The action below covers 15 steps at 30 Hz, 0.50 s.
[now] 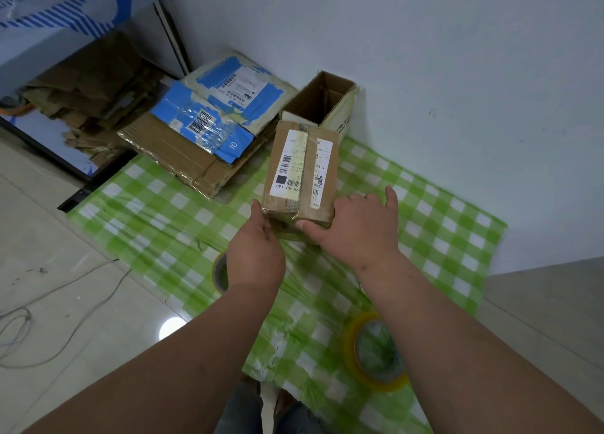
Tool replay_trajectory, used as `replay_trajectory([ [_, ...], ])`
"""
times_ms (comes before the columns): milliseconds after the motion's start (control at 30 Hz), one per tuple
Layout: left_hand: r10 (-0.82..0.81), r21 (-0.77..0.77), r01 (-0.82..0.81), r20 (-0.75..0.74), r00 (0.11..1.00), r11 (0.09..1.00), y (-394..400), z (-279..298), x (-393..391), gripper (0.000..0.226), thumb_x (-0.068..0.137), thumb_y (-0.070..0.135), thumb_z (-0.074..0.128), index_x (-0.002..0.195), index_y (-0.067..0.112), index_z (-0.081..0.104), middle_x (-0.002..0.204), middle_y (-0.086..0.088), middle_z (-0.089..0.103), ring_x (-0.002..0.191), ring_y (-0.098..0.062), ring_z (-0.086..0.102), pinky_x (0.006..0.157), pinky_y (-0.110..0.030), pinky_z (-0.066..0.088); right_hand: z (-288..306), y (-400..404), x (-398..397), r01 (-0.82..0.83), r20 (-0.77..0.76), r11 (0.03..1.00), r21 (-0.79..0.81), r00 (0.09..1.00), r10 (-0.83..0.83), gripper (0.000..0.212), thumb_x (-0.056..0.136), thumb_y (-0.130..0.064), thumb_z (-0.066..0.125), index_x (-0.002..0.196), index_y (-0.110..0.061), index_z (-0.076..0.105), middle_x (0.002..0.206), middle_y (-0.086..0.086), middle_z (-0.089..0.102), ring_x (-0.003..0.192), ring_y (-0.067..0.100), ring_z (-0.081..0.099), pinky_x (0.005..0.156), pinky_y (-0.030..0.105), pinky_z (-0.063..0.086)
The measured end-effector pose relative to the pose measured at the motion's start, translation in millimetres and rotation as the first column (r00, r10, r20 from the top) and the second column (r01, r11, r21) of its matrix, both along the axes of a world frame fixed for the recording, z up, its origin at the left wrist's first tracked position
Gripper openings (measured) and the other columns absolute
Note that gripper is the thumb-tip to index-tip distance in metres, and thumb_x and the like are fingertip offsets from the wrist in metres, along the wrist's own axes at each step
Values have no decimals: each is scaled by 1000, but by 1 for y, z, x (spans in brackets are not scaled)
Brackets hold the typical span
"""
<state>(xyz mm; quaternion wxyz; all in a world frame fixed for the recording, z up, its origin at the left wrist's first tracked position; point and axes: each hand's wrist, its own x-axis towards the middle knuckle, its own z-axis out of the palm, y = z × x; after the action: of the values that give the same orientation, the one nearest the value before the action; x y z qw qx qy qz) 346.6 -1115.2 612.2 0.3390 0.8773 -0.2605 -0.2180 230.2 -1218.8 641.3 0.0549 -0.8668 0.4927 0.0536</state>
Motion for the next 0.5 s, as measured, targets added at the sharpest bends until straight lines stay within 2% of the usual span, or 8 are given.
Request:
replay_trajectory([
  [33, -47, 25, 47, 19, 999, 999, 2, 0, -2, 54, 104, 28, 37, 156, 25, 24, 117, -11, 67, 76, -11, 59, 59, -25, 37, 1, 0, 0, -9, -3, 1000, -2, 1000, 9, 92, 67, -94, 16, 100, -26, 69, 97, -2, 69, 105, 27, 59, 116, 56, 12],
  [67, -97, 32, 96, 21, 995, 995, 3, 0, -4, 59, 104, 31, 37, 158, 22, 15, 123, -12, 64, 79, -12, 60, 61, -25, 40, 2, 0, 0, -17, -2, 1000, -3, 1000, 17, 90, 69, -92, 17, 100, -25, 69, 97, -2, 69, 105, 26, 59, 115, 56, 14],
  [100, -137, 27, 137, 3, 991, 990, 4, -1, -6, 65, 103, 34, 39, 158, 19, 6, 134, -14, 57, 95, -20, 63, 71, -30, 44, 2, -1, 0, -24, 1, 1000, 0, 1000, 24, 88, 70, -91, 20, 100, -25, 69, 98, -2, 69, 105, 26, 59, 115, 55, 16],
  [167, -171, -1, 171, -54, 984, 985, 5, -1, -10, 80, 101, 43, 43, 157, 15, -6, 152, -14, 40, 129, -30, 49, 97, -39, 42, 4, -1, -1, -42, 14, 999, 21, 999, 41, 77, 76, -85, 30, 100, -23, 69, 100, -2, 68, 106, 25, 57, 111, 52, 22],
  [233, -159, -27, 157, -90, 983, 987, 1, -1, -11, 90, 97, 50, 48, 156, 14, -10, 158, -13, 29, 142, -29, 33, 109, -40, 33, 5, -2, -3, -74, 39, 995, 60, 997, 71, 63, 81, -75, 41, 102, -21, 67, 103, -1, 66, 107, 25, 55, 105, 47, 29],
  [367, -153, -29, 150, -105, 983, 988, -1, -3, -11, 105, 89, 58, 56, 155, 15, -13, 163, -11, 15, 149, -22, 12, 115, -40, 22, 7, -7, -8, -117, 68, 980, 160, 992, 107, 51, 86, -65, 49, 107, -21, 63, 106, 0, 61, 108, 25, 51, 97, 45, 35],
  [500, -124, -38, 123, -41, 991, 992, -3, -5, -8, 104, 86, 52, 65, 157, 13, 1, 159, -12, 24, 146, -24, 18, 113, -40, 26, 11, -11, -8, -139, 62, 961, 240, 990, 128, 46, 88, -60, 53, 112, -21, 61, 104, 1, 57, 107, 25, 48, 92, 42, 38],
])
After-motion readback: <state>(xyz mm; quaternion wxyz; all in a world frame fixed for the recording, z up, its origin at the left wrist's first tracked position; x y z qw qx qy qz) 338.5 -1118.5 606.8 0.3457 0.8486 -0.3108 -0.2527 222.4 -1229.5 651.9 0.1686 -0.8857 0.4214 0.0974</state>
